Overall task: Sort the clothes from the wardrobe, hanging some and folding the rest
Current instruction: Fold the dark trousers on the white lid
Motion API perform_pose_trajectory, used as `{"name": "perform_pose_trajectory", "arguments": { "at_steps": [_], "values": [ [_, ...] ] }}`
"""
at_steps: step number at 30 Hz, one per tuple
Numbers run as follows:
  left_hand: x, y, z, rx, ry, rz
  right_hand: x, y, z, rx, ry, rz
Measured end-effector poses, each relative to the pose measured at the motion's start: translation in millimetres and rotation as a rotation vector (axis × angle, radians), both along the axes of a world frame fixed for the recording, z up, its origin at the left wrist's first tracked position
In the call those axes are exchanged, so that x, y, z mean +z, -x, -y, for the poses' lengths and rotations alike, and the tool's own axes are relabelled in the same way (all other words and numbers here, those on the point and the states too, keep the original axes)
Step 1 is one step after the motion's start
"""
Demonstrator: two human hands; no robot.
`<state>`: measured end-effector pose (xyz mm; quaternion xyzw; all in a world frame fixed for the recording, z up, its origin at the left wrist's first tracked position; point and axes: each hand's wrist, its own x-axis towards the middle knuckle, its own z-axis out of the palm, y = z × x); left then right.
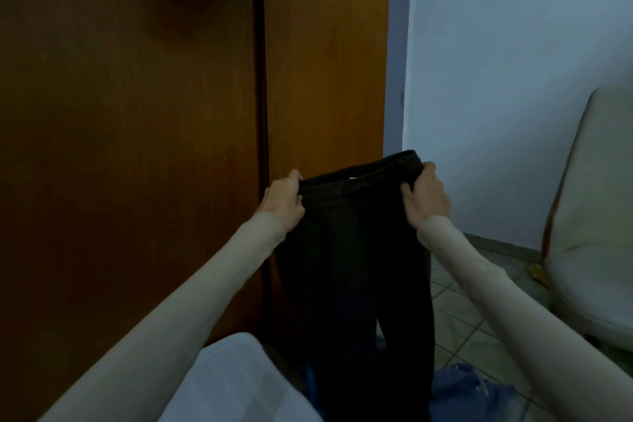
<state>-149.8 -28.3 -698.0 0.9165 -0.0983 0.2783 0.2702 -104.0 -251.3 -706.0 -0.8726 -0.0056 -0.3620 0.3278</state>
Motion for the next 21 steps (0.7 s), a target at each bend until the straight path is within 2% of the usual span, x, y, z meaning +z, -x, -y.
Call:
{"name": "perform_pose_trajectory", "arguments": {
  "at_steps": [4, 7, 12, 21],
  "values": [
    [-20.1, 5.2, -14.1, 0.013, -0.016, -0.069, -17.5, -0.1, -9.3, 0.075, -0.058, -0.026],
    [-33.1, 8.2, -27.4, 0.016, 0.005, -0.122, -25.2, -5.4, -18.0, 0.059, 0.013, -0.074],
    [-48.9, 11.2, -55.0, 0.015, 0.056, -0.235, -30.4, -17.5, -32.2, -0.121, 0.233, -0.125],
    [-44.8, 18.6, -94.8, -0.145, 0.135, -0.589, -36.7, -43.5, -89.8, 0.096, -0.273, -0.152]
  ]
}}
